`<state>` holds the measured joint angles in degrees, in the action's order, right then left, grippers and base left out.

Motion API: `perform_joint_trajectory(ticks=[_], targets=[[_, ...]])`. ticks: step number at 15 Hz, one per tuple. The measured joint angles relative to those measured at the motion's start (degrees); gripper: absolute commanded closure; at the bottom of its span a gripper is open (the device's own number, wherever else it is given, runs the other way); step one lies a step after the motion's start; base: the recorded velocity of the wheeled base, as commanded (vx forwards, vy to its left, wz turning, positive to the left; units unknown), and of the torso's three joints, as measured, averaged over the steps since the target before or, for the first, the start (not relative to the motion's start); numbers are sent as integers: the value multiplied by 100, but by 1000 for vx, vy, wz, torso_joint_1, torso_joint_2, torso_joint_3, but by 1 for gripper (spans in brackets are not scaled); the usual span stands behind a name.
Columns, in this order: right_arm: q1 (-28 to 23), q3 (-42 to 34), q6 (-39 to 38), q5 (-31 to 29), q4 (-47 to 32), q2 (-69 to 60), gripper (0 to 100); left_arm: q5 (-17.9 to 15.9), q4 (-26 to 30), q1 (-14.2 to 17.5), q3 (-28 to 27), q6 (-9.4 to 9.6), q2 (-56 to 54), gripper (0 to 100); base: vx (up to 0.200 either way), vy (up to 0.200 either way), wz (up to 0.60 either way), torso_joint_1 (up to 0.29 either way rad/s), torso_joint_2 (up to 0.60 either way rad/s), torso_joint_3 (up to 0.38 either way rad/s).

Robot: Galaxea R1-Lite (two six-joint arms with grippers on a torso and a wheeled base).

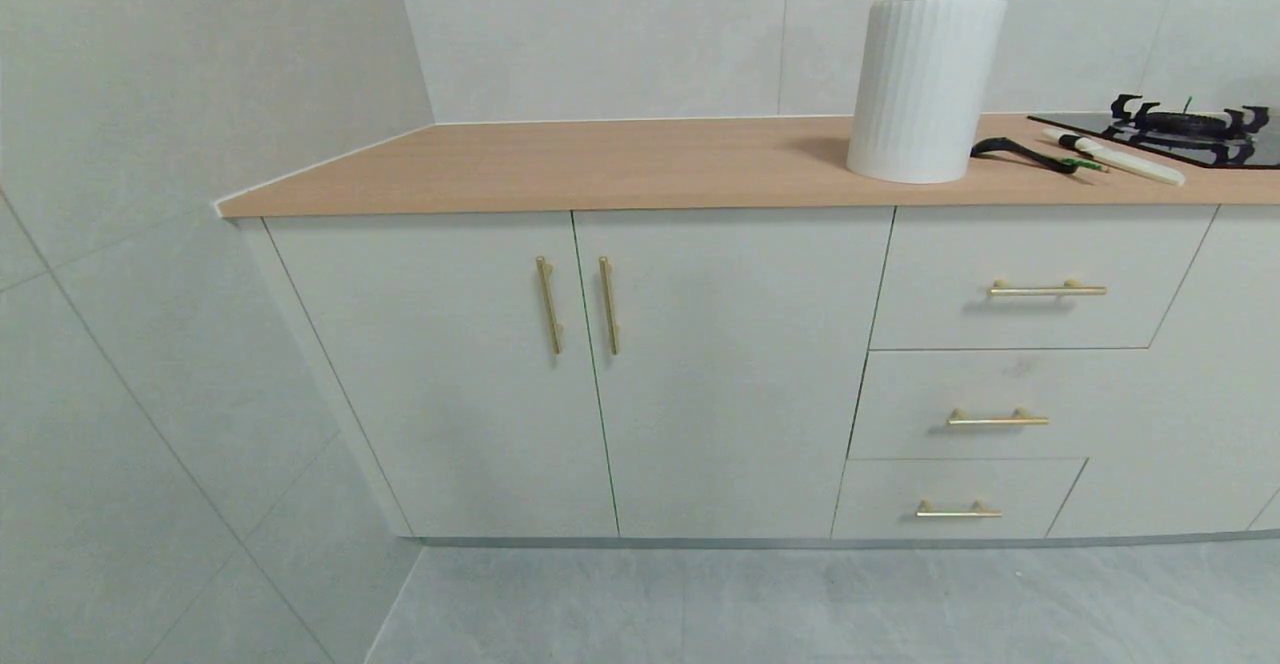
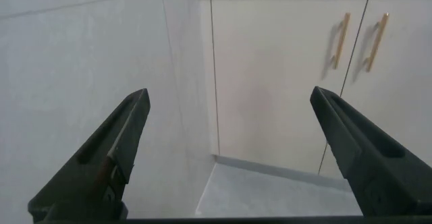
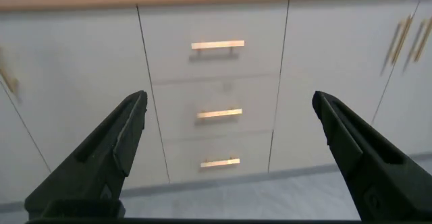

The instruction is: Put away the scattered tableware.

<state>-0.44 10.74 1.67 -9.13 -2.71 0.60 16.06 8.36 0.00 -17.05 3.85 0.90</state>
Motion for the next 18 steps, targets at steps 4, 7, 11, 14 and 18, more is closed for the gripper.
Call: perform_joint_trajectory(ticks=[4,7,11,14,18], targets=[[-9,-967,44,295,511,-65,0,-774,-940,16,1124,-49,-77,0,0,0,0,0,0,0],[-9,-1041,40,588,273,-71,0,-1573,-1211,13,1624,-390,-83,0,0,0,0,0,0,0],[-2,-1045,-96,785,202,-73,0,-1894,-1145,16,1698,-494,-83,0,0,0,0,0,0,0],[0,-1047,-116,794,191,-73,0,-1453,-1104,16,1705,-339,-85,0,0,0,0,0,0,0],[-2,-1056,-121,783,189,-73,0,-1488,-841,2,1703,-169,-39,0,0,0,0,0,0,0]])
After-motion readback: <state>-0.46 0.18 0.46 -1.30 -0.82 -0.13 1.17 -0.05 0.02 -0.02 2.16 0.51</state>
